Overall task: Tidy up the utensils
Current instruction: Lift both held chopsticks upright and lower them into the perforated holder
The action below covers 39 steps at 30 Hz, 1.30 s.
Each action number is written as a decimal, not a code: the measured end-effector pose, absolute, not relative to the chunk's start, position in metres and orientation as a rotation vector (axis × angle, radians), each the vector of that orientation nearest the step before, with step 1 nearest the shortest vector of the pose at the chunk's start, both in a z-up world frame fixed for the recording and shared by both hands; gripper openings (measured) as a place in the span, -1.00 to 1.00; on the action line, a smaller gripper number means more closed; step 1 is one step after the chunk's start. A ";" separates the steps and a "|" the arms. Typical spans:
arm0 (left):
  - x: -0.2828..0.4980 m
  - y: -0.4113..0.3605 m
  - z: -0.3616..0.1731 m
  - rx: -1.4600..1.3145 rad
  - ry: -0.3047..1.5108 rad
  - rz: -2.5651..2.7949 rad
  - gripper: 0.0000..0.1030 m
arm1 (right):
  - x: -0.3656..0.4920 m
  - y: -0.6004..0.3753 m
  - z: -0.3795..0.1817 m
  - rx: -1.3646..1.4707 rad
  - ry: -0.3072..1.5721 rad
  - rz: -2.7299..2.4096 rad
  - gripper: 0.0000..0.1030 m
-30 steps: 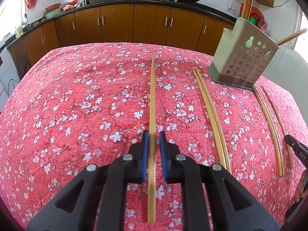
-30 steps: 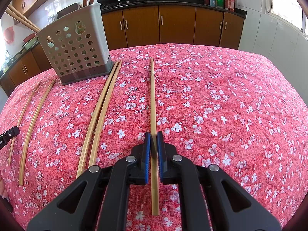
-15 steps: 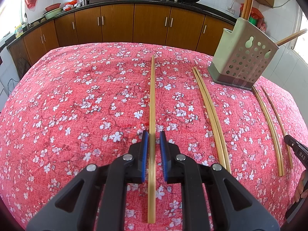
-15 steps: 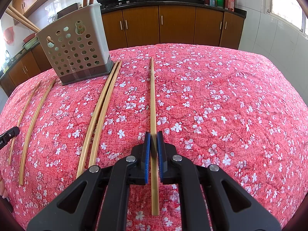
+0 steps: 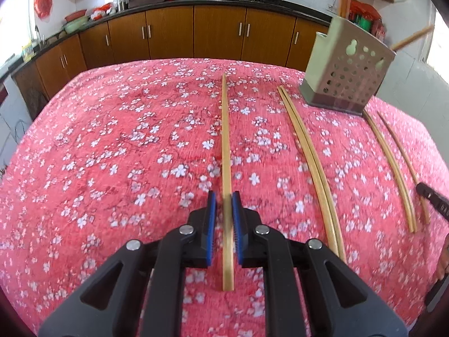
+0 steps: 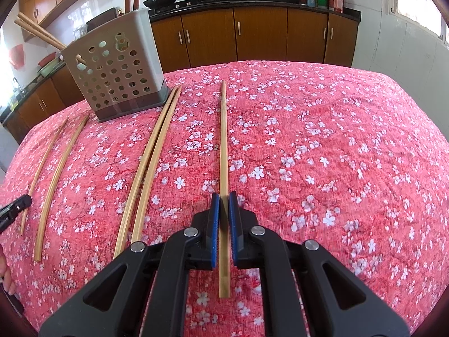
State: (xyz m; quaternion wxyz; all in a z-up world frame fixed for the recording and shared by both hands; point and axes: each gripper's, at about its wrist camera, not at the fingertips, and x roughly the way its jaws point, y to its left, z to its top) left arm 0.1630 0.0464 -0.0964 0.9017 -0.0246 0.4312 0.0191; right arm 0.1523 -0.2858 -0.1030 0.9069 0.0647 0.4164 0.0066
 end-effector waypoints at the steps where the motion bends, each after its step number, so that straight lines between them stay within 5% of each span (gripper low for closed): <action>1: 0.163 0.045 -0.096 -0.038 0.895 0.043 -0.84 | 0.153 -0.286 -0.103 0.136 0.859 0.015 -0.85; 39: 0.174 -0.019 0.162 -0.132 0.290 -0.207 -0.84 | 0.134 -0.262 0.149 0.190 0.086 0.176 -0.85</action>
